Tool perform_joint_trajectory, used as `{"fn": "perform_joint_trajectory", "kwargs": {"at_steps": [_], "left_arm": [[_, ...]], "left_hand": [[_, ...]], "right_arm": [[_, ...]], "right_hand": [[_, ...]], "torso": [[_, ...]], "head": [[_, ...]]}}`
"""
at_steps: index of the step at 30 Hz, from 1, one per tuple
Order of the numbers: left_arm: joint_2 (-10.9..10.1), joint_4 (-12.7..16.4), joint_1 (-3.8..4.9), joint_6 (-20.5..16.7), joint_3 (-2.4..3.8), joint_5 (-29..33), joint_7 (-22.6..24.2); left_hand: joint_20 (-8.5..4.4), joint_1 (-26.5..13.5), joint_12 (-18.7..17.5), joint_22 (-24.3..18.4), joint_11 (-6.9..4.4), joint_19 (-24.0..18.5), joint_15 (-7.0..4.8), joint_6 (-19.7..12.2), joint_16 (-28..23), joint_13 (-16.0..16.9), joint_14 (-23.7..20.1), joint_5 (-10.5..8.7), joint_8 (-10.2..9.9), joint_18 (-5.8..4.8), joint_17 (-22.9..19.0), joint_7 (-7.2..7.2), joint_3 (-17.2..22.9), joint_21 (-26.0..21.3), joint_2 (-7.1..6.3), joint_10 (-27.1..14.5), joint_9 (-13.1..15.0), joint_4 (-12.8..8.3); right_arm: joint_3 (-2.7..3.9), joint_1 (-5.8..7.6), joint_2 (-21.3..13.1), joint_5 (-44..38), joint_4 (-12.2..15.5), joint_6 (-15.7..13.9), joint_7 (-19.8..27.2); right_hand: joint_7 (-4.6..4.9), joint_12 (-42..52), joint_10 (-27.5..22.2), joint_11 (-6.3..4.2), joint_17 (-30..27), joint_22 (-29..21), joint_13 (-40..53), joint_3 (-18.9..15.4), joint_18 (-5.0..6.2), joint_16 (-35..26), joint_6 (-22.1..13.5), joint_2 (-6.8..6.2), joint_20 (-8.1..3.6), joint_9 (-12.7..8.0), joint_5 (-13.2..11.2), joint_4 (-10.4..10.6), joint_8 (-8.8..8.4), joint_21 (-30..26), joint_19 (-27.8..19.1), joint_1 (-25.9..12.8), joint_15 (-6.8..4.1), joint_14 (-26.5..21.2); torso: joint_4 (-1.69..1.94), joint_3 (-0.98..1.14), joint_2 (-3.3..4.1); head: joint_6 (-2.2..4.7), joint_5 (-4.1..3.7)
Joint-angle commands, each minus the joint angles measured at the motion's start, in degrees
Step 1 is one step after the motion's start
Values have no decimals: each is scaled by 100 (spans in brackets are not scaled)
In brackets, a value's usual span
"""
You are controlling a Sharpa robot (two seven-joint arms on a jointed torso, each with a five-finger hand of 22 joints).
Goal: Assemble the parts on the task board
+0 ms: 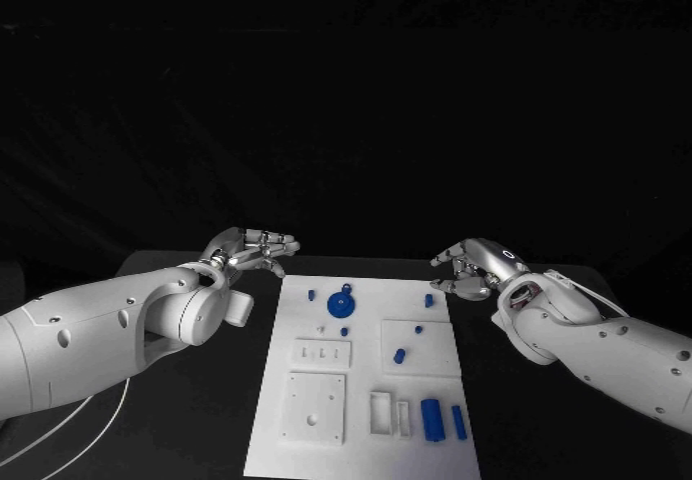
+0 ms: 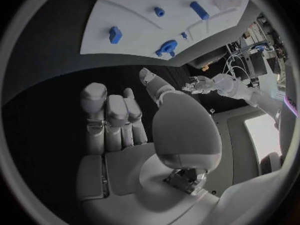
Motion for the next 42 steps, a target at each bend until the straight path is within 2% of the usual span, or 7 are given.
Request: {"fn": "perform_joint_trajectory", "kwargs": {"at_steps": [1,3,9,18,22,30,42], "left_arm": [[2,21,-9,288,1,-47,194],[4,23,-14,336,0,-66,208],[15,17,-42,396,0,-137,232],[41,-13,-74,440,-1,-172,208],[50,-23,-81,446,-1,-187,189],[64,-33,-86,457,-1,-210,160],[72,-40,-86,457,0,-227,126]], "left_hand": [[-37,16,-3,8,-43,-20,-45,42,19,8,-2,-10,32,-19,13,-11,-14,-14,45,139,5,-38],[-42,8,-1,8,-38,-26,-43,40,13,9,-13,-8,31,-31,14,-10,-22,-19,32,133,5,-40],[11,-19,-4,7,107,-14,25,-11,3,9,1,0,31,7,11,39,-96,-32,-45,-418,5,-77],[28,-19,-8,13,132,-2,31,-32,12,7,24,1,31,34,12,46,-136,-30,-35,-569,4,-118],[29,-19,-8,17,139,3,30,-52,30,7,42,0,31,38,19,48,-146,-26,-29,-612,4,-130],[28,-22,-7,23,141,8,29,-65,54,7,46,4,31,40,29,50,-155,-21,-23,-634,3,-137],[28,-26,-7,28,143,7,29,-74,69,7,43,0,30,40,34,54,-160,-20,-16,-641,3,-136]], "right_arm": [[12,-59,-14,669,-195,360,774],[19,-105,13,763,-382,427,889],[26,-247,186,964,-879,522,1136],[28,-330,504,1090,-1411,483,1244],[28,-345,620,1111,-1568,503,1239],[29,-363,806,1134,-1804,531,1220],[30,-366,1000,1174,-2017,625,1228]], "right_hand": [[11,-32,-54,-4,-7,535,-12,-155,81,-30,-66,46,27,-7,83,-55,1,-33,246,95,7,-27],[14,-38,-63,-1,-8,535,-18,-185,82,-33,-81,45,29,-8,136,-87,-2,-38,241,107,9,-32],[69,-73,-109,34,-11,530,-57,-350,99,-42,-319,118,53,-7,224,-190,-1,-62,224,179,34,-51],[89,-46,-113,50,6,536,-58,-493,117,-17,-411,182,70,-5,246,-195,0,-32,225,164,48,-51],[88,-44,-115,49,10,538,-58,-499,118,-14,-409,190,71,-5,258,-187,1,-22,226,158,48,-52],[81,-36,-124,46,14,536,-59,-473,121,-10,-360,229,72,-3,242,-157,2,-26,220,119,48,-56],[74,-2,-114,41,33,540,-44,-388,115,9,-303,284,68,-5,210,-122,0,1,216,68,44,-53]], "torso": [[-61,45,-12],[-82,67,-9],[-88,124,13],[-62,159,44],[-53,167,56],[-52,153,51],[-58,148,44]], "head": [[-13,-20],[-16,-4],[-9,12],[-37,36],[-35,29],[-56,26],[-77,36]]}}
